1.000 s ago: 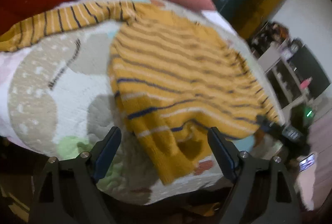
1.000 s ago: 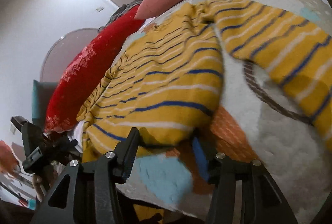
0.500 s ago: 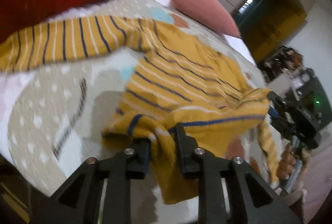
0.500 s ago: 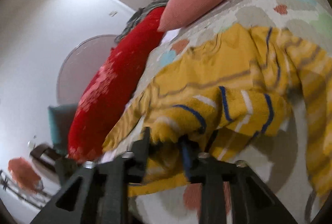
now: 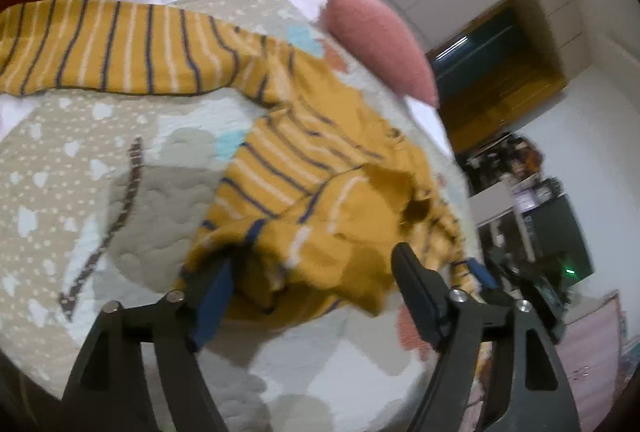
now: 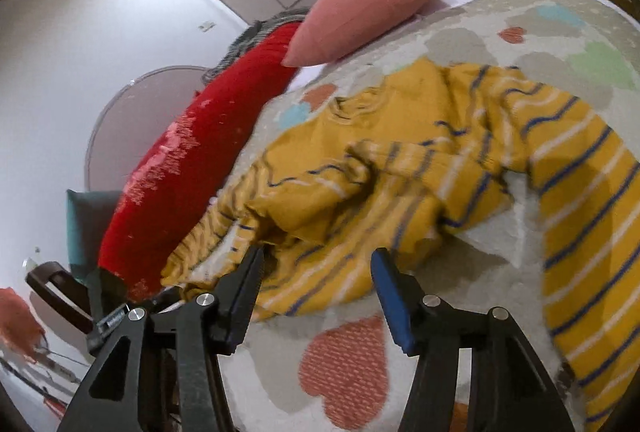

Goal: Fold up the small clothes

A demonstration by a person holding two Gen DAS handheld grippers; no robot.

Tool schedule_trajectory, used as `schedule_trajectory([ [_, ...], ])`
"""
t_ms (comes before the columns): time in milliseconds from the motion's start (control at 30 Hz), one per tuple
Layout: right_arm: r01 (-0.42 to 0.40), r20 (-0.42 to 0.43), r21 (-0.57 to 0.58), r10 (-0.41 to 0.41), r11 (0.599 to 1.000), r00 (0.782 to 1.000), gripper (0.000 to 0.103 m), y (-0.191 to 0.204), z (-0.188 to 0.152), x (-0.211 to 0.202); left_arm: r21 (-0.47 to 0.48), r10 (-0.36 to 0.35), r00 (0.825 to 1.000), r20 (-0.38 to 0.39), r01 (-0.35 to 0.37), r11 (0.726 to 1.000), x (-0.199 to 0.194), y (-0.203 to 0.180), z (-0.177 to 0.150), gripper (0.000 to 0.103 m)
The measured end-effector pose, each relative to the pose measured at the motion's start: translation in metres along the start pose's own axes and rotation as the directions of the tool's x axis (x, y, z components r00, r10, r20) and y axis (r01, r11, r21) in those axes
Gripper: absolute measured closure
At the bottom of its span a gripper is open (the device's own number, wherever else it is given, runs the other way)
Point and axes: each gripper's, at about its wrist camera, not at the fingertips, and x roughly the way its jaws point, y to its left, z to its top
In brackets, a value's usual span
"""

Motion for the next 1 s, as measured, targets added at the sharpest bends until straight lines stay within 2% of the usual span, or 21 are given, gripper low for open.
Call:
schedule_trajectory([
  [100,-0.028,-0.013,0.064,0.029,0.998,1.000,0.039,-0.006,0.012,0.018,-0.014,-0.103,0.995,-0.015,0.103,0.995,0.004,-0.009,-0.002,0.017],
  [167,0.014,-0.022,0.124,-0.011,0.992,1.000,0.034,-0.016,0.020,0.032,-0.010,-0.124,0.992,-0.039,0.124,0.992,0.013,-0.014,-0.003,0.016],
  [233,0.062,-0.037,0.171,-0.056,0.983,0.998,0.032,-0.027,0.026,0.048,-0.003,-0.115,0.991,-0.068,0.115,0.993,0.025,-0.016,-0.003,0.015],
  [300,0.067,-0.053,0.208,-0.057,0.976,0.997,0.032,-0.035,0.031,0.063,-0.019,-0.107,0.991,-0.086,0.106,0.994,0.039,-0.015,0.000,0.015],
  [400,0.087,-0.066,0.195,-0.075,0.977,0.995,0.033,-0.033,0.038,0.085,-0.034,-0.098,0.991,-0.095,0.096,0.995,0.060,-0.016,0.009,0.015],
  [433,0.100,-0.072,0.184,-0.088,0.978,0.994,0.035,-0.030,0.039,0.091,-0.035,-0.081,0.992,-0.096,0.077,0.996,0.066,-0.017,0.012,0.015],
  [467,0.111,-0.075,0.170,-0.099,0.979,0.992,0.043,-0.027,0.040,0.096,-0.041,-0.053,0.994,-0.098,0.049,0.998,0.071,-0.018,0.014,0.016],
  [500,0.121,-0.086,0.146,-0.109,0.982,0.990,0.065,-0.023,0.041,0.102,-0.047,-0.033,0.995,-0.098,0.029,0.998,0.074,-0.016,0.016,0.025],
  [533,0.120,-0.106,0.128,-0.107,0.985,0.989,0.078,-0.019,0.041,0.109,-0.046,-0.002,0.995,-0.097,-0.003,0.999,0.076,-0.017,0.018,0.054],
  [567,0.113,-0.118,0.122,-0.098,0.986,0.988,0.089,-0.017,0.040,0.112,-0.035,0.041,0.994,-0.106,-0.045,0.998,0.077,-0.016,0.020,0.073],
  [600,0.111,-0.109,0.120,-0.098,0.986,0.989,0.089,-0.013,0.038,0.110,-0.036,0.056,0.991,-0.118,-0.061,0.998,0.077,-0.014,0.022,0.100],
  [667,0.094,-0.090,0.116,-0.084,0.989,0.992,0.090,-0.008,0.035,0.101,-0.078,0.031,0.993,-0.111,-0.040,0.996,0.064,-0.007,0.023,0.100],
  [733,0.067,-0.067,0.107,-0.060,0.992,0.996,0.091,0.001,0.030,0.081,-0.063,0.045,0.996,-0.078,-0.050,0.997,0.044,-0.007,0.020,0.100],
  [833,0.014,-0.044,0.086,-0.010,0.996,0.999,0.091,0.017,0.017,0.043,-0.036,0.029,0.998,-0.050,-0.031,0.999,0.011,-0.015,0.010,0.100],
  [900,-0.045,-0.044,0.090,0.050,0.995,0.998,0.091,0.025,0.000,0.009,-0.012,0.013,0.999,-0.032,-0.014,1.000,-0.017,-0.023,-0.003,0.101],
  [1000,-0.094,-0.038,0.075,0.097,0.993,0.995,0.091,0.035,-0.036,-0.044,0.039,-0.019,1.000,-0.005,0.020,0.999,-0.057,-0.031,-0.030,0.101],
])
